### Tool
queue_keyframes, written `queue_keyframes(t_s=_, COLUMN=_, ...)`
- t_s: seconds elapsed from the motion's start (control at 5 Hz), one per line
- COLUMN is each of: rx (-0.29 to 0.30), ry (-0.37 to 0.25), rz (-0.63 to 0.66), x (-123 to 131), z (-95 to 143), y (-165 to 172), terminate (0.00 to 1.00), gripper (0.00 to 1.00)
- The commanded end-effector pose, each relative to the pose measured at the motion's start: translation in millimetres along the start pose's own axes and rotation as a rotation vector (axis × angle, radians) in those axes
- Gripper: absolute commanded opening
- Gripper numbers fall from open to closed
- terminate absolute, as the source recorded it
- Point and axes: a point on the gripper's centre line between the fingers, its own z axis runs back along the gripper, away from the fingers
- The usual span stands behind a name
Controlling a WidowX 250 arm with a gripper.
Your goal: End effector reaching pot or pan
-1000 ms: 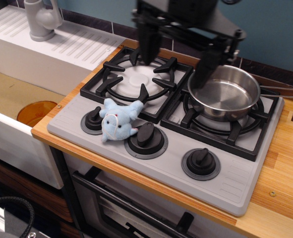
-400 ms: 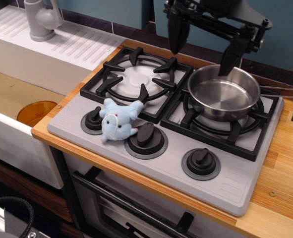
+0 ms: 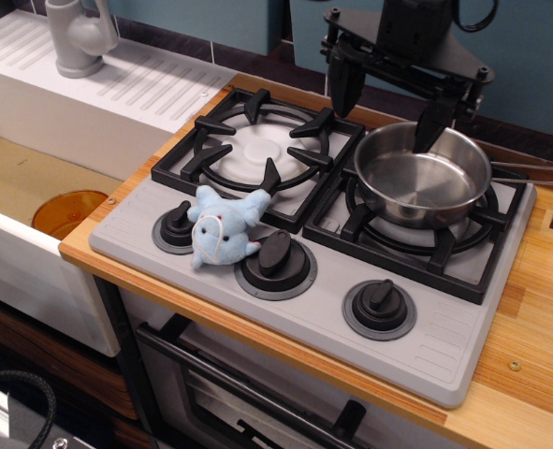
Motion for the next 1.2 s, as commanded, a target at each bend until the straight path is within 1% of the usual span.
queue_keyframes(t_s=0.0, rx=-0.011, ry=-0.091, rz=-0.019, x=14.9, z=-11.9, y=6.3, terminate=0.00, gripper=1.00)
queue_keyframes(t_s=0.2, rx=-0.013, ry=-0.105, rz=-0.024, x=18.7, z=-18.3, y=8.2, terminate=0.00, gripper=1.00)
queue_keyframes(t_s=0.6, rx=-0.016, ry=-0.195, rz=-0.075, x=32.8, z=-57.5, y=16.0, terminate=0.00, gripper=1.00)
queue_keyframes(t_s=0.8, rx=-0.014, ry=-0.203, rz=-0.086, x=32.9, z=-62.0, y=17.7, terminate=0.00, gripper=1.00)
queue_keyframes(t_s=1.0, rx=-0.014, ry=-0.189, rz=-0.081, x=30.9, z=-58.0, y=15.6, terminate=0.00, gripper=1.00)
